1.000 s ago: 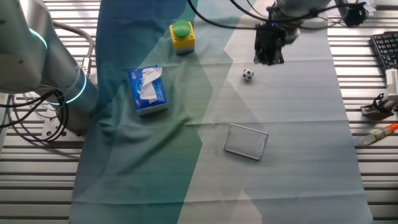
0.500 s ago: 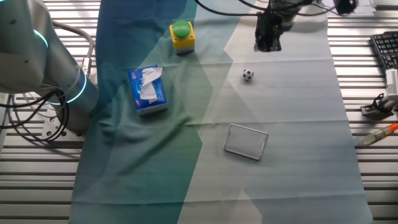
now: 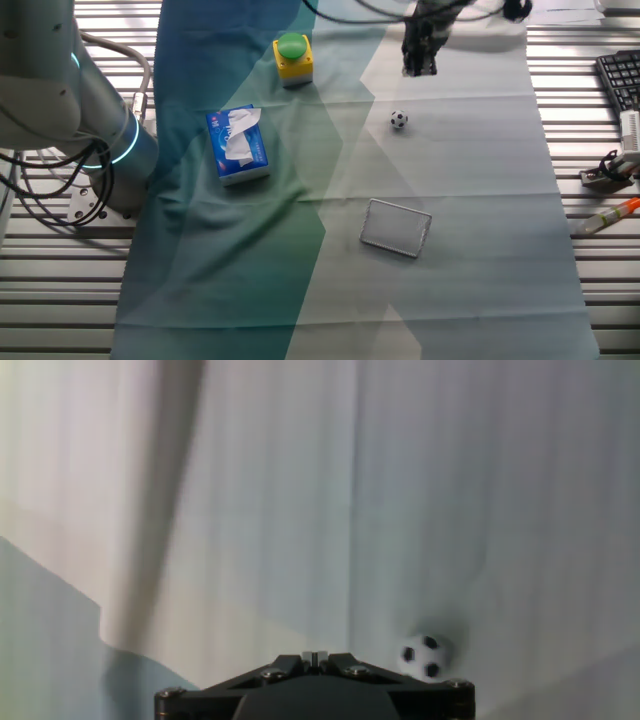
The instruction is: Push the soccer ball into the goal
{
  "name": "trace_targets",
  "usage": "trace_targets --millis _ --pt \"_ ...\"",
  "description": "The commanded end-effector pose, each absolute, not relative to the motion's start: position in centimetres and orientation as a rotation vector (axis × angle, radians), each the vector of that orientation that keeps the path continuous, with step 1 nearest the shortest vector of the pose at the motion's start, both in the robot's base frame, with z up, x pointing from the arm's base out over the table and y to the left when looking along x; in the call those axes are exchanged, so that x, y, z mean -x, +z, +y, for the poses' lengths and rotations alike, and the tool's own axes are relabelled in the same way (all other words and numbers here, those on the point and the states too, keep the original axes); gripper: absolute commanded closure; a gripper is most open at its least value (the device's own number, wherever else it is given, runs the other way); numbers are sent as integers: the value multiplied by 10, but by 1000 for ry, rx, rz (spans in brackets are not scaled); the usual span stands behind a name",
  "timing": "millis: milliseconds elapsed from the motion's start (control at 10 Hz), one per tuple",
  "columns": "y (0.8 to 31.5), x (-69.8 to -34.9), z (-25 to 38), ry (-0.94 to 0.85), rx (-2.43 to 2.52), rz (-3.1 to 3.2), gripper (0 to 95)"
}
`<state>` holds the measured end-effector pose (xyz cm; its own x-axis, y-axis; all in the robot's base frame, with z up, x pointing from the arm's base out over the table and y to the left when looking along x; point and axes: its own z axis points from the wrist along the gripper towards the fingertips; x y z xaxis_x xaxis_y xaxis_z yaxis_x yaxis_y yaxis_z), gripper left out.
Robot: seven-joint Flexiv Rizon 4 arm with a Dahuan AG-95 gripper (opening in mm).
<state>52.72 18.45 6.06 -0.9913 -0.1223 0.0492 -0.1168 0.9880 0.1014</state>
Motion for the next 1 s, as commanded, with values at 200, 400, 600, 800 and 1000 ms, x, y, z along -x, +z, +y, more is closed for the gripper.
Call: trace_targets --millis 200,400,600,800,1000 --pt "48 -524 182 -157 -191 -3091 950" --pt "45 -523 181 -160 -198 -3089 950" --pt "41 -523 181 -159 -203 -3090 950" --pt "36 -522 180 -159 -211 -3097 950" --pt "33 -521 179 -155 -212 -3098 950"
